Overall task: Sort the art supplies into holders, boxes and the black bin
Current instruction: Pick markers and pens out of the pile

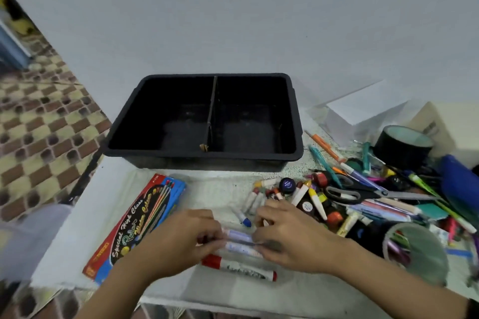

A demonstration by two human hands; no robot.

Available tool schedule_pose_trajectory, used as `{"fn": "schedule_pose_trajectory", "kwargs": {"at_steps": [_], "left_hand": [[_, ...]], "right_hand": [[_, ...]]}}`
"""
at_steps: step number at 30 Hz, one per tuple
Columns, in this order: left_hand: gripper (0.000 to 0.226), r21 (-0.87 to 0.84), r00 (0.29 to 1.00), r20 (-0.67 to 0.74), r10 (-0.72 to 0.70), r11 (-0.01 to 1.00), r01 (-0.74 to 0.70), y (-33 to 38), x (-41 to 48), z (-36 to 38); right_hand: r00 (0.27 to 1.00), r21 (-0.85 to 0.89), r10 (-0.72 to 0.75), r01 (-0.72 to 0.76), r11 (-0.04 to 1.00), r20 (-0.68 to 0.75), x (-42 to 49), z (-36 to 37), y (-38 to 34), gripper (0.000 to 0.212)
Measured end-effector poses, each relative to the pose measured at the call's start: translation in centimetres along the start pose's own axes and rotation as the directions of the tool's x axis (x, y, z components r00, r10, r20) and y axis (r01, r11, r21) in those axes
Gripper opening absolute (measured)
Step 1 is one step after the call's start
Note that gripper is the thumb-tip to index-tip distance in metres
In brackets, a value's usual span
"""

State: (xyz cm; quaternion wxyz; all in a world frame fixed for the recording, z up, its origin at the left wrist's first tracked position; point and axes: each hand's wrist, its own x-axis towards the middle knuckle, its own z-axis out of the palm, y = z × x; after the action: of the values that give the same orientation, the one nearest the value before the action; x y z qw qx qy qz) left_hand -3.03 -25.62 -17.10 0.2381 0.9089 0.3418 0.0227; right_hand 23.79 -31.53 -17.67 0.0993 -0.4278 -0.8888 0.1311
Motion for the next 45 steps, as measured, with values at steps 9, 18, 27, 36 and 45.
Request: {"fn": "schedule_pose_trajectory", "kwargs": {"at_steps": [9, 18, 27, 36, 45], "left_hand": [[0.041, 0.064, 0.979, 0.142, -0.149, 0.988, 0.142, 1.3, -2.1, 0.1], [0.026, 0.039, 0.933, 0.327, -0.153, 0.988, 0.148, 0.5, -1.6, -2.0], [0.007, -0.247, 0.996, -0.082, -0.021, 0.969, 0.000, 1.3, 1.2, -6.3], [0.002, -0.308, 0.903, -0.384, 0.193, 0.895, -0.322, 5.1, 7.9, -8.6], [0.015, -0.337, 0.940, -0.189, 0.283, 0.881, -0.333, 9.5, 13.9, -4.4]], "right_hand": [[0.987, -0.176, -0.040, 0.068, 0.982, 0.155, 1.9, 0.4, -1.2, 0.030], [0.972, 0.078, 0.067, -0.086, 0.993, 0.224, 2.8, -1.2, -0.7, 0.020], [0.951, 0.569, 0.304, -0.216, 0.793, -0.063, 1.9, -4.2, 1.6, 0.021], [0.828, 0.726, 0.538, -0.272, 0.632, -0.158, -1.0, -5.8, 3.2, 0.021], [0.752, 0.441, 0.616, -0.481, 0.757, -0.236, -7.6, -6.9, 6.2, 0.019]]}}
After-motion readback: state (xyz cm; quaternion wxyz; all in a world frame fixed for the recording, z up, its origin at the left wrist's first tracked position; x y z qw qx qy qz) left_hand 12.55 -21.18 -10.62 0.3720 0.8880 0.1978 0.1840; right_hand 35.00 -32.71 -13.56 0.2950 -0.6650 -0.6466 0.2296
